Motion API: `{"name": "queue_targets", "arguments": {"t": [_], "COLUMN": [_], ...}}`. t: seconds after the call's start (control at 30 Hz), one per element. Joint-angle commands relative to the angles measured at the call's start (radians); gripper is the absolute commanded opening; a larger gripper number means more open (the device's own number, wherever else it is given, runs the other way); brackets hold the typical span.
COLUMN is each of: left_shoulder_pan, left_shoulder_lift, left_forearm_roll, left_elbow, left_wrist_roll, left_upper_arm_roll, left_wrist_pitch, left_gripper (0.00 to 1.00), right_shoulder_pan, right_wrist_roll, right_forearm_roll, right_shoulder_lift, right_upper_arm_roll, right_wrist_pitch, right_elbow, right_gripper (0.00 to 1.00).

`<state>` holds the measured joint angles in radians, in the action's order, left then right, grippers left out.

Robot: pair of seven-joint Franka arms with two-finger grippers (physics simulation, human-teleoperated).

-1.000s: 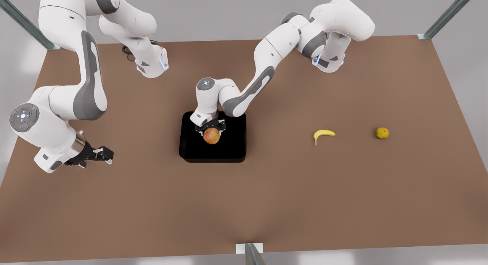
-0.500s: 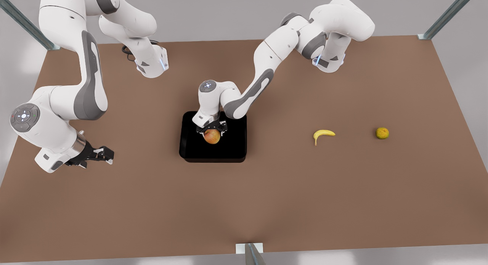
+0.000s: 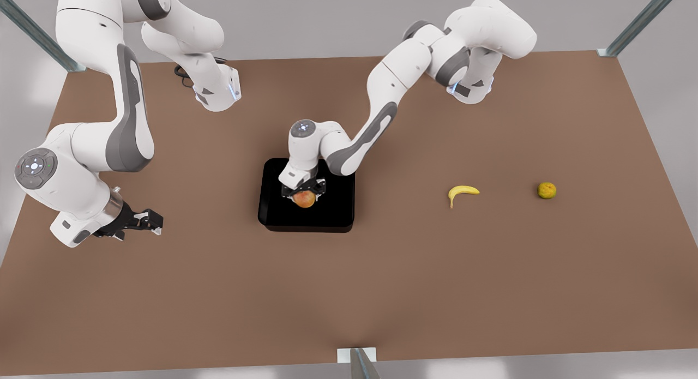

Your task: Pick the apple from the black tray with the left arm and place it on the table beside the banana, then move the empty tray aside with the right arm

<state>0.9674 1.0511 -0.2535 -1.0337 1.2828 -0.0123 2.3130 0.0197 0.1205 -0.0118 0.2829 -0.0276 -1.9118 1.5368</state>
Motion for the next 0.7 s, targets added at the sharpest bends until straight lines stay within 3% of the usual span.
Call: {"name": "queue_targets", "arguments": {"t": [0.0,0.07,0.13,0.2,0.27,0.37,0.4,0.47,0.53,0.57,0.6,0.67], "left_shoulder_pan": [-0.015,-0.072,-0.168,-0.305,-0.489,-0.777,-0.845,-0.846,-0.845,-0.845,-0.845,-0.845], "left_shoulder_lift": [-0.031,-0.155,-0.266,-0.365,-0.491,-0.539,-0.591,-0.602,-0.66,-0.655,-0.648,-0.649], "left_forearm_roll": [0.079,0.154,0.194,0.221,0.234,0.218,0.218,0.198,0.198,0.198,0.197,0.197], "left_elbow": [0.003,-0.005,-0.005,-0.017,-0.158,-0.337,-0.513,-0.667,-0.87,-0.904,-0.901,-0.901], "left_wrist_roll": [-0.086,-0.19,-0.333,-0.554,-0.876,-1.367,-1.456,-1.452,-1.447,-1.444,-1.444,-1.435], "left_upper_arm_roll": [-0.002,-0.002,-0.002,-0.002,0.0,0.009,0.012,0.021,0.021,0.021,0.023,0.023], "left_wrist_pitch": [-0.121,-0.346,-0.515,-0.653,-0.676,-0.549,-0.398,-0.291,-0.15,-0.097,-0.089,-0.09], "left_gripper": [0.71,0.73,0.74,0.76,0.76,0.76,0.76,0.76,0.78,0.81,1.0,1.0], "right_shoulder_pan": [0.0,-0.038,-0.171,-0.283,-0.345,-0.421,-0.443,-0.452,-0.452,-0.452,-0.449,-0.446], "right_wrist_roll": [0.002,-0.019,-0.249,-0.438,-0.516,-0.605,-0.737,-0.844,-0.906,-0.949,-0.947,-0.958], "right_forearm_roll": [0.001,0.003,-0.005,-0.007,-0.004,0.027,0.08,0.113,0.113,0.133,0.184,0.187], "right_shoulder_lift": [-0.002,-0.002,-0.002,0.004,0.009,0.024,0.024,-0.008,-0.106,-0.108,-0.166,-0.243], "right_upper_arm_roll": [0.0,0.0,0.0,0.0,0.0,0.002,0.003,-0.011,-0.034,-0.041,-0.041,-0.04], "right_wrist_pitch": [0.0,0.016,0.177,0.197,0.197,0.198,0.256,0.244,0.034,0.027,-0.116,-0.23], "right_elbow": [0.0,-0.003,-0.116,-0.139,-0.139,-0.135,-0.129,-0.035,0.192,0.218,0.363,0.506], "right_gripper": [1.0,1.0,1.0,1.0,1.0,1.0,1.0,1.0,1.0,0.99,0.99,1.0]}}
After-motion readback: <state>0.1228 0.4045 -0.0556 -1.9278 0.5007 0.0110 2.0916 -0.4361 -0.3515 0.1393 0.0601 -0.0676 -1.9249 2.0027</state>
